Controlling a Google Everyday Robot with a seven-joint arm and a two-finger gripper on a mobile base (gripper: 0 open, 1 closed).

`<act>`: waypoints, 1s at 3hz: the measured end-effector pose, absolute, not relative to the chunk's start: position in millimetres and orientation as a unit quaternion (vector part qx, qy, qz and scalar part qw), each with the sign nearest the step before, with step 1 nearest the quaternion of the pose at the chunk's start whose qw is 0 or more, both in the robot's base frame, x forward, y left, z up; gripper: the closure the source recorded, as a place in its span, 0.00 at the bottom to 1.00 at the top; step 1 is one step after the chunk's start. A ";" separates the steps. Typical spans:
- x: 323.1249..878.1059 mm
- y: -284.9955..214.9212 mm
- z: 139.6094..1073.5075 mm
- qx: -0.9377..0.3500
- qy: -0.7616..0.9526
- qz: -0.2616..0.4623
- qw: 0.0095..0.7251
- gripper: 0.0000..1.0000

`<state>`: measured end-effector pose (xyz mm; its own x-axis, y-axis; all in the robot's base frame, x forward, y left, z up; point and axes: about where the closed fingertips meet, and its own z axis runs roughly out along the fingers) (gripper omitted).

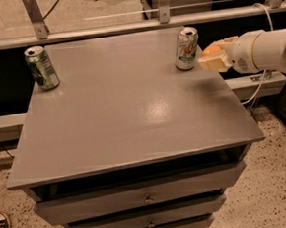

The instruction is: Move orange near 7up can

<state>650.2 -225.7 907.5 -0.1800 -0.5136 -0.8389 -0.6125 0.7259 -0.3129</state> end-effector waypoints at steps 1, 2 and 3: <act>672.9 -231.1 891.2 -0.352 0.771 0.061 0.527 0.87; 690.6 -228.4 873.3 -0.342 0.778 0.077 0.521 0.62; 703.4 -224.0 861.3 -0.339 0.781 0.090 0.517 0.40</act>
Offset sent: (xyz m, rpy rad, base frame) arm 0.0600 -0.0042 -0.0539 0.1021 0.0756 -0.0253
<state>703.4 -224.0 861.3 -0.2363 -0.4363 -0.8682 -0.6220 0.7544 -0.2098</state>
